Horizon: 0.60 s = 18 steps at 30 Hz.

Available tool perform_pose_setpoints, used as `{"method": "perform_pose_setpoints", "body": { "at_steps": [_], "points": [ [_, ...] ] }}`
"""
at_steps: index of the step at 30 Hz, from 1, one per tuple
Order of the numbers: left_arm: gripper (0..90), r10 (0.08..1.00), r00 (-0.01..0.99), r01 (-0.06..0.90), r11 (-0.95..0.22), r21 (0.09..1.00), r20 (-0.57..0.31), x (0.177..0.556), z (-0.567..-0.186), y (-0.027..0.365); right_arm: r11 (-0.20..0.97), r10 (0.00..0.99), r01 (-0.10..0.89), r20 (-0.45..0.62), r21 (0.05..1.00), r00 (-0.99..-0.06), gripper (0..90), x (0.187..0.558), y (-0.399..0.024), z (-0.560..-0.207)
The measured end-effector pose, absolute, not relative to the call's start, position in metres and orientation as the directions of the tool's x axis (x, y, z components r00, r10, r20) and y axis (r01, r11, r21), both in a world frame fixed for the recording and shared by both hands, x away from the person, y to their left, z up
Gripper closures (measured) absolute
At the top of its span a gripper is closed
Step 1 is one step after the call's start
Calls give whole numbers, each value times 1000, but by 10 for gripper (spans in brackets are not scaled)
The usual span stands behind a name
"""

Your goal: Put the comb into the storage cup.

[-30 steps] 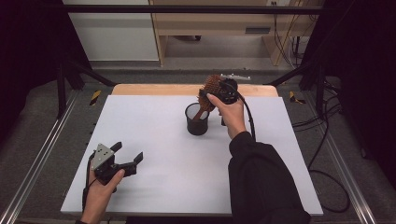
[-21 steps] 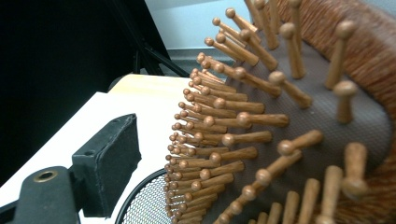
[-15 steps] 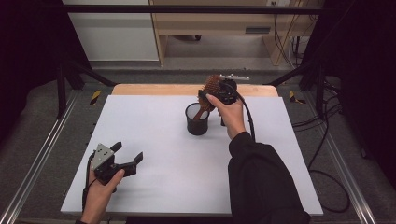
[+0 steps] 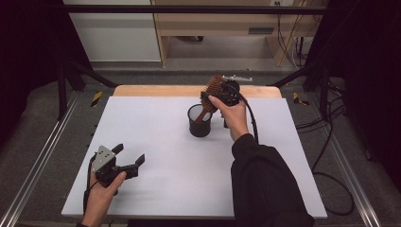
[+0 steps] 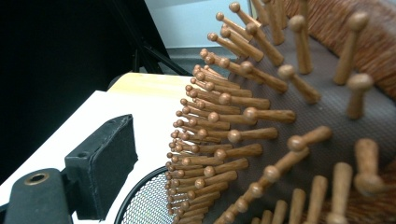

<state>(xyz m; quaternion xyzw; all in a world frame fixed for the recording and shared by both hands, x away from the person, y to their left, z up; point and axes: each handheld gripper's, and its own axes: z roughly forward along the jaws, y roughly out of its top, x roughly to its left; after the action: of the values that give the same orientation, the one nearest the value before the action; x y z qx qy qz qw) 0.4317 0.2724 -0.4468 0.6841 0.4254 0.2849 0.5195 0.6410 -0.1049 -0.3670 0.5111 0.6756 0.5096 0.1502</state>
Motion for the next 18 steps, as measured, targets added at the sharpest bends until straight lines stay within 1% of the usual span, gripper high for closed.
{"method": "perform_pose_setpoints", "body": {
  "at_steps": [18],
  "points": [
    [61, 880, 473, 284, -102, 953, -47, 432, -447, 273, -50, 841, 538, 326, 841, -432, 124, 638, -111, -372]
  ]
}}
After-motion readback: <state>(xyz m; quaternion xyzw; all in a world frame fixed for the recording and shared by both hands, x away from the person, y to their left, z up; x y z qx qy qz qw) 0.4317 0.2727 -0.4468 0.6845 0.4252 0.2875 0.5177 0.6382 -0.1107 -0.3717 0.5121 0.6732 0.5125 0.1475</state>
